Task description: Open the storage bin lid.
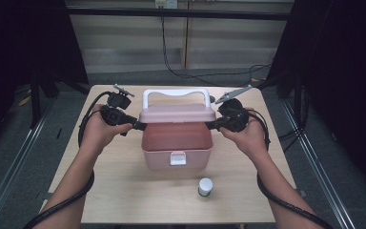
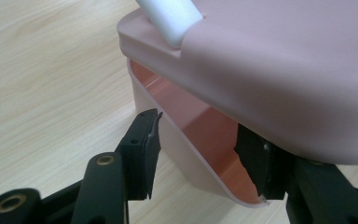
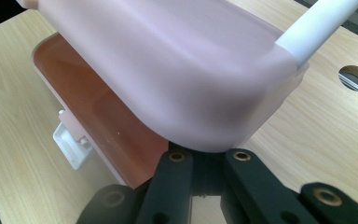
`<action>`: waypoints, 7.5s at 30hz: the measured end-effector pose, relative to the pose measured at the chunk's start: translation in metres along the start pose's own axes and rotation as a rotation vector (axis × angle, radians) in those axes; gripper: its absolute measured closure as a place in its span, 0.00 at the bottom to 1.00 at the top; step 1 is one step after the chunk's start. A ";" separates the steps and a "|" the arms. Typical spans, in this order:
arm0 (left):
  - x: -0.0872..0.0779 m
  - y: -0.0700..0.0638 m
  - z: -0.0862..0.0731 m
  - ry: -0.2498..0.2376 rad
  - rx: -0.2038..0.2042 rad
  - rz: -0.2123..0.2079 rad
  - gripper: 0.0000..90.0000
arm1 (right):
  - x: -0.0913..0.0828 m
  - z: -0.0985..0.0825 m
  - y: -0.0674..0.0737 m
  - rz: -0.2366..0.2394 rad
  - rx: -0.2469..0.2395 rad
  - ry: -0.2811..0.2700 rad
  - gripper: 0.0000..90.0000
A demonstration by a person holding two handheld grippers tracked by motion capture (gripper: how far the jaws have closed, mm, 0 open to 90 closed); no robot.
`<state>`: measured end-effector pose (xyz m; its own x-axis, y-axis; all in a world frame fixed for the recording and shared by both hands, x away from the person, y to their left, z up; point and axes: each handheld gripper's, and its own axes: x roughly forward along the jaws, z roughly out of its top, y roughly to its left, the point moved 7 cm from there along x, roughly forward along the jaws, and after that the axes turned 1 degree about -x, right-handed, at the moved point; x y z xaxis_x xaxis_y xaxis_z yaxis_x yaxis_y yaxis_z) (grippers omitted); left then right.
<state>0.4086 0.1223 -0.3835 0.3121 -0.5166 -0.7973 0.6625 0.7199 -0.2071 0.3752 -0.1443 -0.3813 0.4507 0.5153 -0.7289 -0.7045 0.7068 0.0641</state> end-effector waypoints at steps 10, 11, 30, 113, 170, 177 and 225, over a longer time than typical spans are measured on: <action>-0.009 -0.003 0.008 -0.033 0.008 0.000 0.56 | 0.005 -0.013 0.000 0.012 0.007 0.015 1.00; -0.010 -0.003 0.009 -0.035 0.011 0.003 0.56 | 0.007 -0.016 0.000 0.013 0.005 0.021 1.00; -0.020 0.002 0.034 -0.104 -0.037 0.067 0.63 | 0.030 -0.043 0.010 0.055 -0.018 0.067 1.00; -0.005 0.031 0.092 -0.101 -0.181 0.243 0.95 | 0.041 -0.053 0.020 0.123 -0.063 0.070 1.00; 0.020 0.057 0.118 -0.083 -0.240 0.261 0.96 | 0.047 -0.056 0.021 0.111 -0.143 0.104 1.00; 0.024 0.061 0.119 -0.086 -0.245 0.260 0.96 | 0.048 -0.055 0.020 0.123 -0.146 0.101 1.00; 0.064 0.088 0.125 -0.055 -0.283 0.250 0.95 | 0.047 -0.056 0.018 0.174 -0.120 0.075 1.00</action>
<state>0.5724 0.0944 -0.3820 0.4820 -0.3272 -0.8128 0.3496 0.9224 -0.1640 0.3528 -0.1348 -0.4525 0.2777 0.5835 -0.7631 -0.8303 0.5453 0.1148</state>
